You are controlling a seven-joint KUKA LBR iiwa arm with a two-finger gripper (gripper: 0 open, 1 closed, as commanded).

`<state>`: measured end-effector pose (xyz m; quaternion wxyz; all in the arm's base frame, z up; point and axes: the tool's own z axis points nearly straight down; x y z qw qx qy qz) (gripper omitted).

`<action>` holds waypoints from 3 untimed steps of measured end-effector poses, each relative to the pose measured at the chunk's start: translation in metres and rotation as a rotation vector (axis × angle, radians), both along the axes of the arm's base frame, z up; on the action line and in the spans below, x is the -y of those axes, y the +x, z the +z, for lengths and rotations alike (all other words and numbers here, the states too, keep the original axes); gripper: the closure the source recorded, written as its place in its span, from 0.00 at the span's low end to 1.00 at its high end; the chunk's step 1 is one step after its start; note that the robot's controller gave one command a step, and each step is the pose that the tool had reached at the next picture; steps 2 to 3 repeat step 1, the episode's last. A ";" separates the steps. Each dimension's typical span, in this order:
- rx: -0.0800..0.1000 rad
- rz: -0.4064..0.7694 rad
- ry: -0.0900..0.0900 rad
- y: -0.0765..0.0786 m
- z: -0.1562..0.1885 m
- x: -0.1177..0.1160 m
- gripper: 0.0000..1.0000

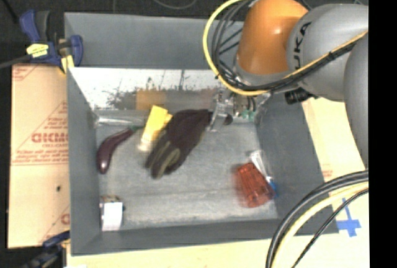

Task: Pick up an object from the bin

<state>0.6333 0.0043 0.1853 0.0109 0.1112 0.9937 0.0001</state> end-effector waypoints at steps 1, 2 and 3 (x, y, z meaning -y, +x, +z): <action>0.014 0.170 -0.005 -0.001 0.170 -0.024 1.00; 0.014 0.170 -0.005 -0.001 0.170 -0.024 1.00; 0.014 0.170 -0.005 -0.001 0.170 -0.024 1.00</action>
Offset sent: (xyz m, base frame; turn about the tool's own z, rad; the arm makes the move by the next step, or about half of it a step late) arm 0.0000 0.0000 0.0000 0.0000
